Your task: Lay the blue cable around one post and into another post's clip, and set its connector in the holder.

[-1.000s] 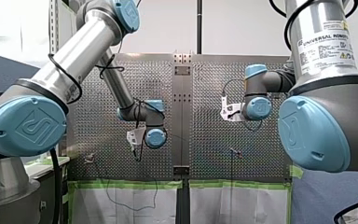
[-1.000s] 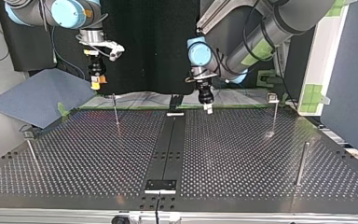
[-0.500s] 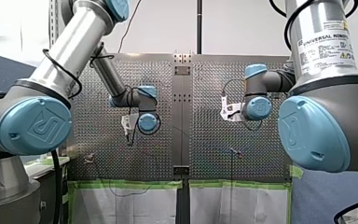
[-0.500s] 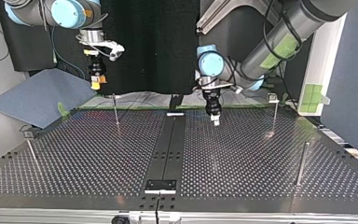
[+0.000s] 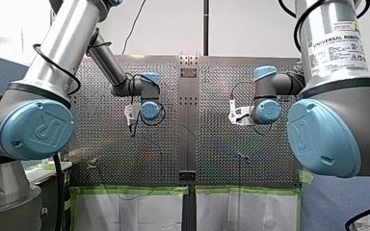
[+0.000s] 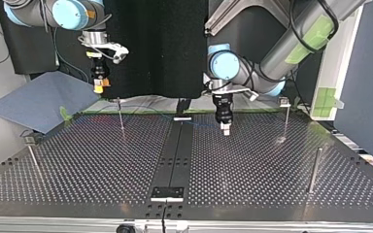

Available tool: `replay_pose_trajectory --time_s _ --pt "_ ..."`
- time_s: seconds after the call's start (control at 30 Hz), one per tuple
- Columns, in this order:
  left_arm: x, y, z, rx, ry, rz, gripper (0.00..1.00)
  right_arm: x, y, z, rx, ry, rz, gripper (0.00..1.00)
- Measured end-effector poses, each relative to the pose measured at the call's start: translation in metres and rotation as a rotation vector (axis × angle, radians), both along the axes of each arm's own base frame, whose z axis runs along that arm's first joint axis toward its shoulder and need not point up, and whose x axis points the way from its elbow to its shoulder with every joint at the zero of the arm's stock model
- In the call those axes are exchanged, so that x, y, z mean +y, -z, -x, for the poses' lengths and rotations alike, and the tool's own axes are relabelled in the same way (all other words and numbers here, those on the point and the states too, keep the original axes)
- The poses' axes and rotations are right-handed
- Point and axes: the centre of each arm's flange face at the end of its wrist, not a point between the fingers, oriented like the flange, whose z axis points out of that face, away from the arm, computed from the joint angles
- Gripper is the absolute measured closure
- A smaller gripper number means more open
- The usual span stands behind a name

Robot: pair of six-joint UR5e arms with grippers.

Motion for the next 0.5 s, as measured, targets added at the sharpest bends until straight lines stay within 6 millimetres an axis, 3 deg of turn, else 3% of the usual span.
replay_pose_trajectory --time_s 0.33,0.5 --pt "0.009 -0.04 0.013 0.004 -0.014 -0.017 0.01 -0.001 0.0 0.002 0.0 0.004 -0.001 0.02" --pt "0.012 -0.049 0.021 0.025 -0.013 -0.029 0.01 -0.002 0.0 0.002 0.0 0.005 -0.001 0.02"
